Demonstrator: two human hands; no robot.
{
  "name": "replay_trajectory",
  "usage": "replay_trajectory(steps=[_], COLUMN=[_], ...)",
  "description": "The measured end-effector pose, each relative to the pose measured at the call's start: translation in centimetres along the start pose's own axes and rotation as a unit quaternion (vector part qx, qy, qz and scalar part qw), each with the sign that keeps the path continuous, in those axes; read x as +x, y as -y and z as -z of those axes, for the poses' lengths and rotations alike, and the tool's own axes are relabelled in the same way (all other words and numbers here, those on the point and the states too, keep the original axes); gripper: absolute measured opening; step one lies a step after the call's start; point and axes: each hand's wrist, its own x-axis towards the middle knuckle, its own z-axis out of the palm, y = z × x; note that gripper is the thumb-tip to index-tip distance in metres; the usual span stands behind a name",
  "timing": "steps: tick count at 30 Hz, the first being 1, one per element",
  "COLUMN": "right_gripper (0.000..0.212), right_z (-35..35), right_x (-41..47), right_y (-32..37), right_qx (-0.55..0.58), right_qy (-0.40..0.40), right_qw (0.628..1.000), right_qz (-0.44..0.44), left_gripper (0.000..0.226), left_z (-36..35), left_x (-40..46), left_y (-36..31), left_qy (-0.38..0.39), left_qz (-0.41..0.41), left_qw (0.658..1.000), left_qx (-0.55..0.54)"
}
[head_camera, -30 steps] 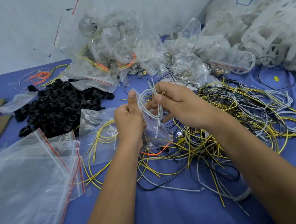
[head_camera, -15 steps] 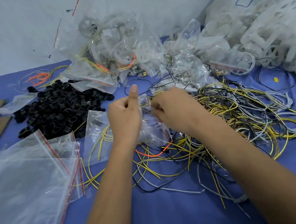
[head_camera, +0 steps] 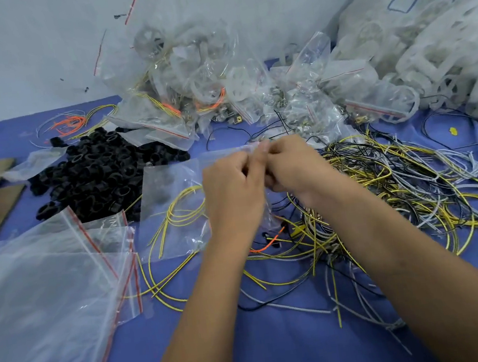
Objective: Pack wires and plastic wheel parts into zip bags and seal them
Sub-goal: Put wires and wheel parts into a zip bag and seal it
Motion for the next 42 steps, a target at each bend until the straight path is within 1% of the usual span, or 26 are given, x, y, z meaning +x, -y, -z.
replay_trajectory(steps=[1, 3, 4, 5, 6, 8, 10, 11, 12, 14, 15, 16, 17, 19, 22, 25, 26, 27, 28, 30, 32, 33, 34, 35, 39, 42], right_gripper=[0.022, 0.02, 0.021, 0.021, 0.021, 0.02, 0.017, 0.02, 0.025, 0.031, 0.032, 0.033, 0.038, 0.047, 0.037, 0.024, 0.023, 0.022, 0.02, 0.017, 0.015, 0.015, 0.016, 0.017, 0.019, 0.019], right_z=[0.0, -0.4, -0.5, -0.5, -0.6, -0.8, -1.0, -1.2, -1.6, -2.0, -2.1, -2.1, -2.1, -2.1, -1.8, -1.2, -0.9, -0.4, 0.0, 1.1, 2.5, 3.1, 3.4, 3.6, 2.7, 1.9], right_x=[0.1, 0.1, 0.0, -0.1, -0.4, -0.7, -0.5, -0.3, -0.2, -0.3, -0.4, -0.5, -0.6, -0.8, -0.7, 0.0, 0.3, 0.5, 0.7, 1.3, 2.0, 2.3, 2.4, 2.5, 2.4, 2.8], right_y=[0.0, -0.2, -0.5, -0.8, -1.0, -1.4, -1.4, -1.3, -1.2, -1.1, -1.2, -1.4, -1.6, -1.8, -1.0, -0.1, 0.2, 0.5, 0.6, 0.8, 0.6, 0.4, 0.2, 0.0, -0.5, -1.1], right_qx=[0.1, 0.231, 0.265, 0.265, 0.228, 0.048, -0.14, -0.168, -0.162, -0.007, 0.078, 0.129, 0.139, 0.081, -0.089, -0.245, -0.263, -0.252, -0.222, -0.174, -0.185, -0.211, -0.249, -0.293, -0.422, -0.46], right_qy=[0.012, 0.049, 0.073, 0.097, 0.116, 0.114, 0.076, 0.058, 0.05, 0.087, 0.124, 0.163, 0.191, 0.206, 0.2, 0.173, 0.157, 0.14, 0.114, 0.013, -0.095, -0.128, -0.14, -0.131, -0.022, -0.013], right_qw=[0.994, 0.969, 0.959, 0.956, 0.965, 0.992, 0.984, 0.979, 0.981, 0.995, 0.989, 0.978, 0.971, 0.975, 0.974, 0.947, 0.945, 0.952, 0.964, 0.982, 0.975, 0.965, 0.952, 0.939, 0.887, 0.868], right_qz=[-0.03, -0.066, -0.073, -0.074, -0.065, 0.004, 0.083, 0.095, 0.095, 0.05, 0.007, -0.026, -0.039, -0.011, 0.062, 0.113, 0.117, 0.106, 0.089, 0.072, 0.08, 0.093, 0.108, 0.125, 0.186, 0.187], left_gripper=[0.061, 0.059, 0.059, 0.058, 0.057, 0.056, 0.055, 0.054, 0.053, 0.052, 0.052, 0.051, 0.051, 0.051, 0.055, 0.058, 0.059, 0.06, 0.061, 0.064, 0.065, 0.065, 0.065, 0.065, 0.064, 0.064], left_z=[-0.3, -0.5, -0.4, -0.3, -0.2, -0.2, -0.4, -0.5, -0.6, -0.5, -0.4, -0.3, -0.2, -0.2, -0.4, -0.4, -0.3, -0.1, 0.1, 0.6, 1.1, 1.2, 1.3, 1.2, 1.3, 1.6], left_x=[-0.3, -0.6, -0.7, -0.7, -0.7, -0.7, -0.9, -1.1, -1.2, -1.3, -1.3, -1.3, -1.2, -1.2, -1.2, -0.9, -0.7, -0.4, -0.1, 0.5, 0.8, 0.9, 0.9, 0.9, 1.0, 1.0], left_y=[-0.2, -0.3, -0.3, -0.3, -0.3, -0.5, -0.7, -0.9, -1.0, -1.2, -1.2, -1.2, -1.1, -0.7, -0.2, 0.3, 0.5, 0.8, 1.2, 2.3, 3.3, 3.7, 3.9, 4.0, 4.3, 4.3], left_qy=[-0.002, -0.03, -0.051, -0.072, -0.092, -0.122, -0.133, -0.136, -0.139, -0.151, -0.16, -0.168, -0.177, -0.184, -0.18, -0.193, -0.205, -0.219, -0.234, -0.265, -0.293, -0.306, -0.316, -0.325, -0.357, -0.374], left_qz=[-0.014, -0.023, -0.024, -0.027, -0.033, -0.047, -0.06, -0.064, -0.065, -0.068, -0.071, -0.072, -0.068, -0.051, -0.014, 0.046, 0.072, 0.103, 0.138, 0.215, 0.268, 0.283, 0.293, 0.298, 0.301, 0.279], left_qw=[1.0, 0.999, 0.998, 0.997, 0.995, 0.991, 0.989, 0.989, 0.988, 0.986, 0.985, 0.983, 0.982, 0.982, 0.983, 0.98, 0.976, 0.97, 0.961, 0.935, 0.909, 0.899, 0.891, 0.885, 0.869, 0.867], left_qx=[0.021, 0.032, 0.027, 0.02, 0.015, 0.008, 0.008, 0.007, 0.003, -0.004, -0.001, 0.002, 0.004, 0.006, 0.02, 0.012, -0.006, -0.032, -0.058, -0.097, -0.123, -0.134, -0.143, -0.149, -0.162, -0.174])
